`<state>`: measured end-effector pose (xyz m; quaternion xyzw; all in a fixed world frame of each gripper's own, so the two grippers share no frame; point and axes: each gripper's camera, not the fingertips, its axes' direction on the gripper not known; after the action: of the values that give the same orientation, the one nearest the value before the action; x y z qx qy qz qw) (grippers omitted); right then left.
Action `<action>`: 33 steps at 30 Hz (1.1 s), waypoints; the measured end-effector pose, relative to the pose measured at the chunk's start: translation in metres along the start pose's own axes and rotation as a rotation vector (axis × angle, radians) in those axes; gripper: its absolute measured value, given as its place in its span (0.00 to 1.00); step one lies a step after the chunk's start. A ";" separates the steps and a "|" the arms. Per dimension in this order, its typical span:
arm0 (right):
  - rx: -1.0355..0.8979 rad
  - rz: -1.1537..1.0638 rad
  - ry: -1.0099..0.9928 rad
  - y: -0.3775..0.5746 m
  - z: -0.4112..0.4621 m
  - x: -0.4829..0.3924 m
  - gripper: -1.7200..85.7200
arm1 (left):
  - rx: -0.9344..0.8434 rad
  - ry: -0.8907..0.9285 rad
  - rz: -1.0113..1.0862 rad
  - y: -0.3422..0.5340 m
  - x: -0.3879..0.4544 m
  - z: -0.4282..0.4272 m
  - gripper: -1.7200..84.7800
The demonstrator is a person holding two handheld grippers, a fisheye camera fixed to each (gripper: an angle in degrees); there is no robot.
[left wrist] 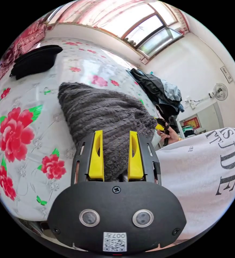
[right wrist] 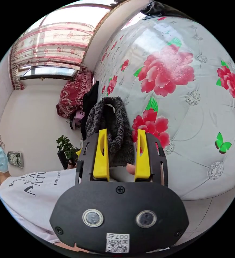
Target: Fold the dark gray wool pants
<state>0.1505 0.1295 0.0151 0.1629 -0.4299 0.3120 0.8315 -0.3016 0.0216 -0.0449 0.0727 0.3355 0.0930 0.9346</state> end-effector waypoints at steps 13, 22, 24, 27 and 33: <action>-0.344 0.030 -0.105 -0.063 0.055 0.017 0.11 | -0.201 0.239 -0.202 -0.050 -0.065 0.077 0.14; -0.233 -0.319 -0.310 -0.182 0.067 -0.155 0.07 | 0.084 0.248 0.100 -0.212 -0.043 -0.056 0.11; -0.198 -0.436 -0.329 -0.220 0.101 -0.219 0.07 | 0.171 0.172 0.138 -0.265 -0.055 -0.102 0.11; -0.166 -0.510 -0.346 -0.262 0.163 -0.284 0.08 | 0.268 0.029 0.113 -0.321 -0.077 -0.151 0.12; -0.129 -0.378 -0.198 -0.307 0.321 -0.290 0.10 | 0.323 -0.388 -0.200 -0.368 -0.150 -0.146 0.14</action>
<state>0.0295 -0.3847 -0.0371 0.2168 -0.4905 0.1050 0.8375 -0.4628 -0.3592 -0.1376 0.2037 0.1661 -0.0704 0.9623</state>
